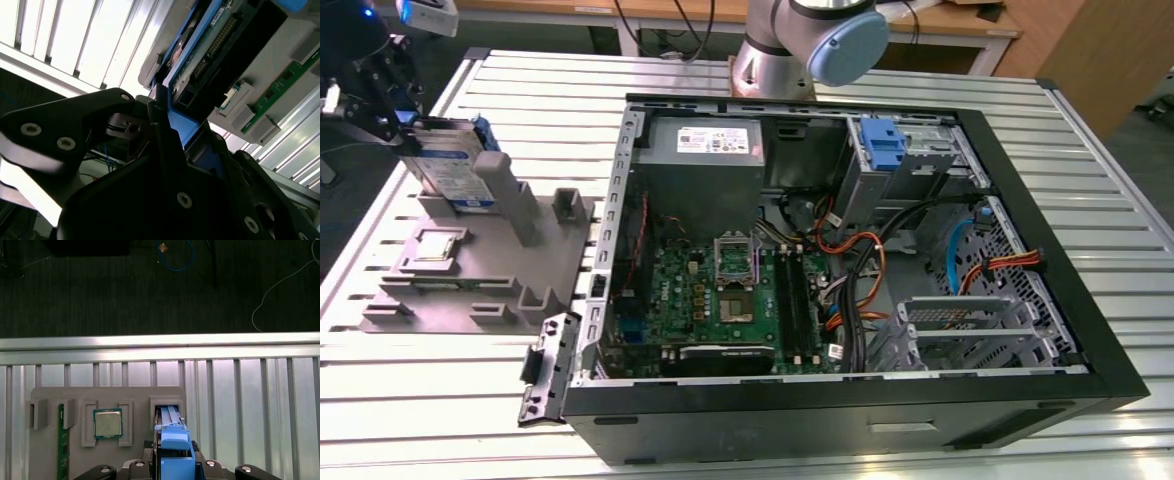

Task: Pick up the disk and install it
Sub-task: 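Pick up the disk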

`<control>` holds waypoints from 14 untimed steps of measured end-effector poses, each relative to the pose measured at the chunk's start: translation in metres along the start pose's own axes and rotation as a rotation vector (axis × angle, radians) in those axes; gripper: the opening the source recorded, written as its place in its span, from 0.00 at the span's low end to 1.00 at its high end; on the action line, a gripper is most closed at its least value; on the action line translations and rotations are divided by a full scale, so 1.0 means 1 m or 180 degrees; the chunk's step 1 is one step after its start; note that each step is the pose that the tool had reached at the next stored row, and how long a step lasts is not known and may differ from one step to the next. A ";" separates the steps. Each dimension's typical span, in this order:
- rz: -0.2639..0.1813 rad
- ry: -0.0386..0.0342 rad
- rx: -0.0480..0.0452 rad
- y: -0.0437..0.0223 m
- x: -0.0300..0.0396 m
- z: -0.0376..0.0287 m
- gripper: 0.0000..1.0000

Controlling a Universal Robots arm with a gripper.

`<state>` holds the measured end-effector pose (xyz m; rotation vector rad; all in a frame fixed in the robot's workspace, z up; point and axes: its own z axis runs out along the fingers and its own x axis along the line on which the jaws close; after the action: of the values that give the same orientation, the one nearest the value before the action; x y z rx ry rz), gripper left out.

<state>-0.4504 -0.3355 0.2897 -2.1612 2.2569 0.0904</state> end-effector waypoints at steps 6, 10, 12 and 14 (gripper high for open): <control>0.0000 0.0000 0.0000 -0.0001 0.0000 0.0000 0.37; 0.0000 0.0000 0.0000 -0.0001 0.0000 0.0000 0.37; 0.0000 0.0000 0.0000 -0.0001 0.0000 0.0000 0.37; 0.0000 0.0000 0.0000 -0.0001 0.0000 -0.0002 0.37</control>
<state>-0.4502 -0.3355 0.2899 -2.1612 2.2570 0.0905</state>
